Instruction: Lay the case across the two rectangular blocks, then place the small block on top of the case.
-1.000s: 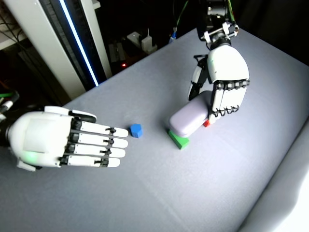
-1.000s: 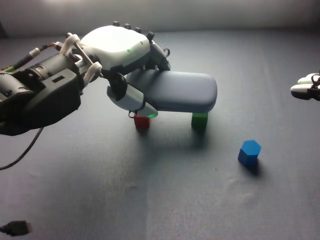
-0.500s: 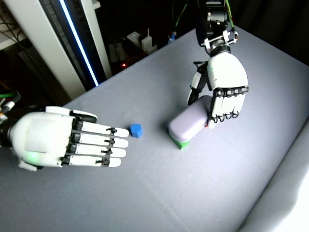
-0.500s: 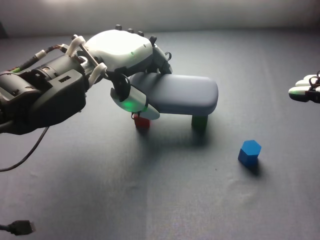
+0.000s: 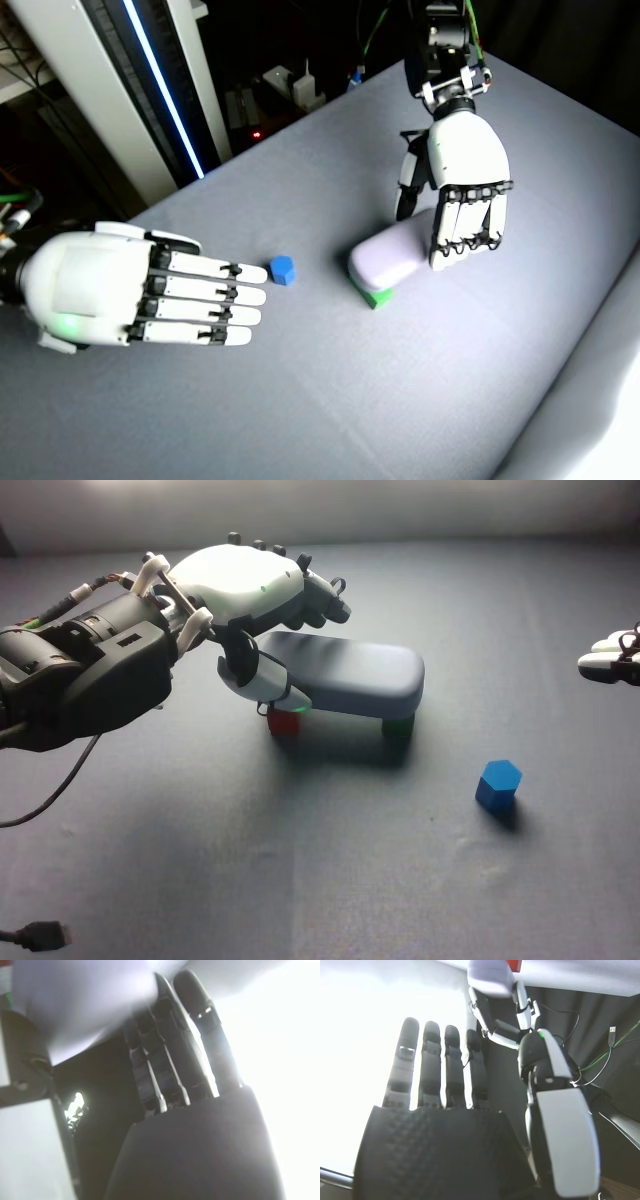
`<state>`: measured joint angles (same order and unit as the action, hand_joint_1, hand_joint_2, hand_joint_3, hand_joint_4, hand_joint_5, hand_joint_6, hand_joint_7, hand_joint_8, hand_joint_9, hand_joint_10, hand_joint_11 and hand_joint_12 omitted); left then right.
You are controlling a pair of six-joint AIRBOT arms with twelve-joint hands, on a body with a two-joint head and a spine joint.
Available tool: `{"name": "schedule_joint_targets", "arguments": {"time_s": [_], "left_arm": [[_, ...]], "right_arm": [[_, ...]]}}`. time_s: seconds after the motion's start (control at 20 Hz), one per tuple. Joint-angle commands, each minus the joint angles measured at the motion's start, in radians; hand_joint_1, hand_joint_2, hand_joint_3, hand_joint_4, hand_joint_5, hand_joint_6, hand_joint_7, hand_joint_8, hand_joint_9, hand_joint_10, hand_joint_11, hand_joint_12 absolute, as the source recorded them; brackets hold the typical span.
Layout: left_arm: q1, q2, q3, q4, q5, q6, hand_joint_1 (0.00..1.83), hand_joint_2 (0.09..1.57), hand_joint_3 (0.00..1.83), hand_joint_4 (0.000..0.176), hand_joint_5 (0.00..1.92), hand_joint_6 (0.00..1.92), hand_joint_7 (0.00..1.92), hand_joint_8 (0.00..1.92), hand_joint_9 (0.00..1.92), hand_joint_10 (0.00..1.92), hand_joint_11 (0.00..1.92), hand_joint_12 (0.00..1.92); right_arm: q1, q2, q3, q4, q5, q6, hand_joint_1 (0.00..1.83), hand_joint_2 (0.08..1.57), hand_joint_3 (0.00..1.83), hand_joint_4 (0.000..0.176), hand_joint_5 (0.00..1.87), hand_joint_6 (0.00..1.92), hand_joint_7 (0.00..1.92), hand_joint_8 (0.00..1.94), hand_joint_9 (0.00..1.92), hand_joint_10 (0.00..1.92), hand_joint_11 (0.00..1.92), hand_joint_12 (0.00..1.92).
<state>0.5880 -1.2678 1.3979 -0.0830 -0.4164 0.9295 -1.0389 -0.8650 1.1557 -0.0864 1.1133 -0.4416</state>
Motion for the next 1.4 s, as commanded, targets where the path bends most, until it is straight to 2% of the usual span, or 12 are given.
{"name": "schedule_joint_targets", "arguments": {"time_s": [0.0, 0.15, 0.3, 0.35, 0.45, 0.55, 0.65, 0.75, 0.85, 0.9, 1.15, 1.35], "left_arm": [[-0.009, -0.002, 0.002, 0.001, -0.118, -0.002, 1.09, 0.88, 0.0, 0.0, 0.59, 0.0, 0.79, 0.0, 0.88, 0.01, 0.48, 1.13], [-0.001, 0.015, -0.018, -0.002, -0.14, -0.002, 1.06, 0.86, 0.0, 0.013, 0.53, 0.0, 0.68, 0.0, 0.73, 0.0, 0.42, 1.0], [0.016, 0.074, -0.081, -0.002, -0.227, -0.003, 1.0, 0.85, 0.0, 0.0, 0.49, 0.0, 0.61, 0.0, 0.69, 0.0, 0.33, 1.02], [0.027, 0.107, -0.119, -0.003, -0.285, -0.003, 0.97, 0.84, 0.0, 0.04, 0.42, 0.0, 0.47, 0.0, 0.6, 0.0, 0.26, 1.16], [0.055, 0.167, -0.182, -0.003, -0.385, -0.007, 0.94, 0.84, 0.0, 0.057, 0.38, 0.0, 0.41, 0.0, 0.49, 0.0, 0.14, 1.13], [0.094, 0.232, -0.247, -0.008, -0.491, -0.008, 0.9, 0.89, 0.01, 0.067, 0.31, 0.0, 0.32, 0.0, 0.29, 0.0, 0.0, 0.8], [0.158, 0.304, -0.313, -0.023, -0.616, -0.019, 0.8, 0.9, 0.0, 0.153, 0.28, 0.0, 0.24, 0.0, 0.18, 0.0, 0.0, 0.5], [0.218, 0.351, -0.353, -0.027, -0.702, -0.058, 0.79, 0.94, 0.0, 0.082, 0.26, 0.0, 0.22, 0.0, 0.16, 0.01, 0.0, 0.46], [0.288, 0.404, -0.409, -0.04, -0.793, -0.067, 0.86, 0.94, 0.0, 0.023, 0.27, 0.0, 0.23, 0.0, 0.18, 0.01, 0.0, 0.53], [0.326, 0.421, -0.428, -0.057, -0.839, -0.067, 0.87, 0.92, 0.0, 0.0, 0.29, 0.0, 0.26, 0.0, 0.24, 0.01, 0.0, 0.7], [0.414, 0.452, -0.463, -0.12, -0.942, -0.067, 0.88, 0.91, 0.0, 0.0, 0.28, 0.0, 0.3, 0.0, 0.29, 0.0, 0.0, 0.84], [0.45, 0.45, -0.473, -0.135, -0.963, -0.08, 0.87, 0.9, 0.0, 0.0, 0.31, 0.0, 0.33, 0.0, 0.32, 0.01, 0.0, 0.92]], "right_arm": [[0.012, 0.001, 0.005, 0.032, 0.113, 0.01, 0.68, 1.3, 0.0, 0.0, 0.31, 0.0, 0.26, 0.0, 0.25, 0.0, 0.03, 0.59], [0.012, 0.001, 0.005, 0.032, 0.113, 0.012, 0.73, 1.3, 0.0, 0.0, 0.32, 0.0, 0.27, 0.0, 0.26, 0.0, 0.04, 0.61], [0.015, 0.001, 0.005, 0.026, 0.113, 0.017, 0.71, 1.3, 0.0, 0.0, 0.33, 0.0, 0.27, 0.0, 0.28, 0.01, 0.06, 0.63], [0.02, 0.001, 0.005, 0.016, 0.113, 0.019, 0.69, 1.28, 0.0, 0.0, 0.35, 0.01, 0.29, 0.01, 0.29, 0.01, 0.07, 0.64], [0.035, 0.001, 0.005, -0.003, 0.104, 0.02, 0.71, 1.27, 0.0, 0.0, 0.35, 0.01, 0.3, 0.01, 0.3, 0.01, 0.07, 0.65], [0.067, 0.001, 0.007, -0.04, 0.078, 0.02, 0.79, 1.25, 0.0, 0.0, 0.33, 0.0, 0.29, 0.0, 0.26, 0.0, 0.0, 0.7], [0.119, -0.008, 0.014, -0.1, 0.028, 0.023, 0.76, 1.2, 0.0, 0.0, 0.34, 0.0, 0.31, 0.0, 0.24, 0.0, 0.0, 0.67], [0.164, -0.026, 0.029, -0.153, -0.017, 0.042, 0.83, 1.13, 0.0, 0.0, 0.37, 0.0, 0.34, 0.0, 0.27, 0.01, 0.0, 0.75], [0.226, -0.055, 0.054, -0.241, -0.093, 0.081, 0.84, 1.09, 0.0, 0.027, 0.37, 0.0, 0.35, 0.0, 0.31, 0.01, 0.0, 0.91], [0.251, -0.073, 0.068, -0.286, -0.131, 0.098, 0.86, 1.06, 0.0, 0.008, 0.4, 0.0, 0.36, 0.0, 0.37, 0.0, 0.0, 1.0], [0.314, -0.139, 0.111, -0.388, -0.233, 0.132, 0.9, 1.0, 0.0, 0.0, 0.46, 0.0, 0.44, 0.0, 0.48, 0.0, 0.25, 0.67], [0.35, -0.19, 0.142, -0.454, -0.303, 0.14, 0.99, 0.99, 0.0, 0.0, 0.5, 0.0, 0.46, 0.0, 0.5, 0.0, 0.18, 0.82]]}}
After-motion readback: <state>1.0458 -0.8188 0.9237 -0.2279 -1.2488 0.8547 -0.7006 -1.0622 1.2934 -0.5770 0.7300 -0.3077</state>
